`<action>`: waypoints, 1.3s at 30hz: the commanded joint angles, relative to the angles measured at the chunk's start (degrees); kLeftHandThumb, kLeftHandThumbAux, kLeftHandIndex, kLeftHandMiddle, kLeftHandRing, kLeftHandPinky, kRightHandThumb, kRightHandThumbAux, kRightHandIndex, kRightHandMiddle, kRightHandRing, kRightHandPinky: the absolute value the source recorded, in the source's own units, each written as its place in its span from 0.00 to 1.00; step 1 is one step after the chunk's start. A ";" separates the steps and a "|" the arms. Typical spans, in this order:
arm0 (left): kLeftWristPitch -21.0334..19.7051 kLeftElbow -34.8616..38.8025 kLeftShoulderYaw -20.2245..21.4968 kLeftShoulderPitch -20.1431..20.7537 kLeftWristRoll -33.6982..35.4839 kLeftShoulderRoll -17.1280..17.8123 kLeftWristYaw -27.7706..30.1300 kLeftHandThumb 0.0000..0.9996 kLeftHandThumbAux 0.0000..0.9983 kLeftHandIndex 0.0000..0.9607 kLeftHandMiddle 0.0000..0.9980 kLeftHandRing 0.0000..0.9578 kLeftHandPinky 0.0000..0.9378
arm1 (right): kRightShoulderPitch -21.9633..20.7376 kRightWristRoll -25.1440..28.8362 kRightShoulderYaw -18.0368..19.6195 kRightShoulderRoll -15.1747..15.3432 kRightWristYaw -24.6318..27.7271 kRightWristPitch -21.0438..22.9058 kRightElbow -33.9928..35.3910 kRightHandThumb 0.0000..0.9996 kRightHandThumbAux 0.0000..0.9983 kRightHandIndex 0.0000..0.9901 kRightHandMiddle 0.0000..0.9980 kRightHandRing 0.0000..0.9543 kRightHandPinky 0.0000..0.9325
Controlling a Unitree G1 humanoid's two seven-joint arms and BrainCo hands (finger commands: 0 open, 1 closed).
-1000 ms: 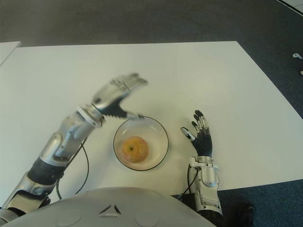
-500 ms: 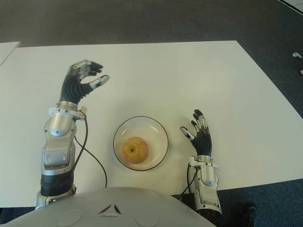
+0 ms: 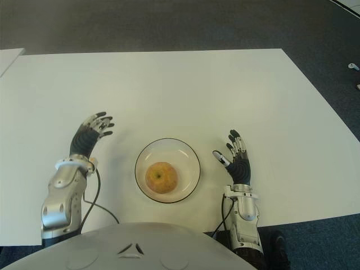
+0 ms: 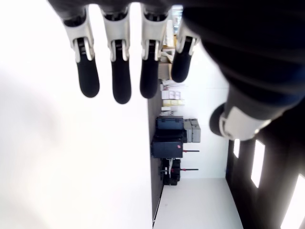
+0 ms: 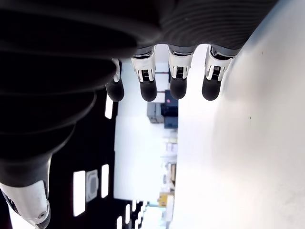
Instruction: Put the apples into the plate.
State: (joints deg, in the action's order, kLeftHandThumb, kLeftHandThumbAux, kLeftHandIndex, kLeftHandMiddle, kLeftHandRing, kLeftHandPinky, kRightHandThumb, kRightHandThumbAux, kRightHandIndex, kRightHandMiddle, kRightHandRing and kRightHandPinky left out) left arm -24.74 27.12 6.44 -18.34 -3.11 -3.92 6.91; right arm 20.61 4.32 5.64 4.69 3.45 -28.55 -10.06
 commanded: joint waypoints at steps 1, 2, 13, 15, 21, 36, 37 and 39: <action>14.48 -9.50 0.24 -6.19 2.04 0.52 0.92 0.13 0.54 0.22 0.22 0.25 0.29 | 4.59 -0.29 -1.74 -2.44 0.25 8.49 -8.86 0.17 0.64 0.06 0.06 0.04 0.09; 17.09 -11.20 0.23 -7.03 2.14 0.84 1.15 0.12 0.54 0.22 0.21 0.24 0.28 | 4.55 -0.27 -1.75 -2.42 0.26 8.44 -8.93 0.17 0.64 0.07 0.06 0.04 0.09; 32.80 -25.81 -1.20 -9.31 0.41 -0.38 -3.29 0.07 0.51 0.23 0.20 0.19 0.24 | 4.14 -0.19 -1.76 -2.05 0.64 8.46 -9.01 0.17 0.64 0.08 0.07 0.05 0.10; 34.14 -26.46 -1.93 -9.84 -0.59 -0.49 -4.28 0.07 0.51 0.23 0.20 0.19 0.24 | 4.10 -0.20 -1.76 -1.95 0.75 8.37 -8.96 0.17 0.64 0.08 0.07 0.05 0.09; 39.03 -28.72 -5.45 -11.93 -3.41 -0.94 -6.17 0.06 0.46 0.20 0.15 0.14 0.16 | 4.26 -0.01 -1.75 -1.57 1.65 7.45 -8.57 0.18 0.65 0.09 0.07 0.04 0.09; 55.04 -44.07 -5.83 -7.85 -0.62 1.18 -5.33 0.03 0.34 0.13 0.08 0.06 0.11 | 5.07 1.51 -1.11 0.07 4.76 8.30 -6.72 0.19 0.68 0.08 0.12 0.10 0.15; 56.41 -45.94 -5.74 -7.34 -0.56 1.20 -5.37 0.04 0.34 0.13 0.08 0.06 0.13 | 5.11 1.69 -1.02 0.18 5.01 8.34 -6.63 0.19 0.68 0.08 0.12 0.10 0.16; 57.93 -47.52 -5.84 -6.90 -0.49 1.17 -5.31 0.05 0.34 0.13 0.08 0.07 0.14 | 5.16 1.97 -0.81 0.37 5.43 8.39 -6.54 0.20 0.69 0.08 0.13 0.11 0.16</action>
State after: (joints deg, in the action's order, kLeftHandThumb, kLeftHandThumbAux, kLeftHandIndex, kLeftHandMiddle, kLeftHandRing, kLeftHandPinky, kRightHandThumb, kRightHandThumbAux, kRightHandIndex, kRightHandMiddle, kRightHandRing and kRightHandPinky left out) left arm 33.09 -11.00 1.01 -24.95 -3.93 -3.01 1.44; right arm 20.35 5.18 5.23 5.80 7.99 -28.45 -10.23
